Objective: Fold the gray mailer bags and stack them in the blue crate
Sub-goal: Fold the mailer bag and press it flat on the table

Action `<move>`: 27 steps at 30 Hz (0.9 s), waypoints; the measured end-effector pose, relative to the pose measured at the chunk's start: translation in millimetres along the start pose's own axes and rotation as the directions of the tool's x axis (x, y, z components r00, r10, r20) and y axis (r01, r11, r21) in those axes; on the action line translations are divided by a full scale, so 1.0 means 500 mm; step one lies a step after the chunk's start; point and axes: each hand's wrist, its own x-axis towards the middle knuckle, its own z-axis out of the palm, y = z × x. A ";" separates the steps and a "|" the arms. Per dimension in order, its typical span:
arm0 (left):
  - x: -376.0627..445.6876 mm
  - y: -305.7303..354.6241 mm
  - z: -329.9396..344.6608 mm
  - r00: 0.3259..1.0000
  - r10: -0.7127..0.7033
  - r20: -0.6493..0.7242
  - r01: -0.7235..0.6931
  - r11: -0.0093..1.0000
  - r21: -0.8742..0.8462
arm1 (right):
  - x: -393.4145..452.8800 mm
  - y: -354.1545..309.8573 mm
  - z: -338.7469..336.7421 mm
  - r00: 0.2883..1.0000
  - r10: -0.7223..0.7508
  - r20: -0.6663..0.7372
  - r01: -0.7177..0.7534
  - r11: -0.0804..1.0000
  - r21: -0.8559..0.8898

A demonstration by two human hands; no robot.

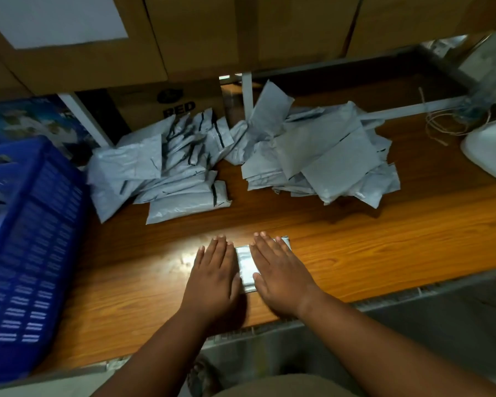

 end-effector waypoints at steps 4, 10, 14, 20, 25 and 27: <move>0.039 0.033 0.014 0.998 -0.056 -0.016 0.056 0.998 -0.018 | -0.005 -0.009 0.007 1.000 0.003 0.011 -0.003 1.000 -0.013; 0.045 0.045 0.032 0.999 -0.043 0.014 0.041 0.997 0.073 | -0.007 -0.011 0.006 0.999 0.022 0.023 -0.022 1.000 0.000; 0.046 0.048 0.022 0.998 -0.039 0.049 0.034 0.995 0.091 | -0.002 -0.007 0.004 0.999 0.028 0.031 -0.028 1.000 -0.008; 0.046 0.050 0.016 0.996 -0.042 0.085 0.032 0.993 0.116 | 0.001 0.000 0.010 1.000 0.020 0.023 -0.020 1.000 0.004; 0.052 0.049 0.012 0.991 -0.054 0.123 0.045 0.996 0.071 | 0.009 0.007 0.006 0.999 0.032 0.023 -0.034 0.996 0.087; 0.056 0.045 0.003 0.985 -0.044 0.168 0.033 0.997 0.070 | 0.011 0.004 -0.006 0.998 0.041 0.042 -0.045 0.994 0.099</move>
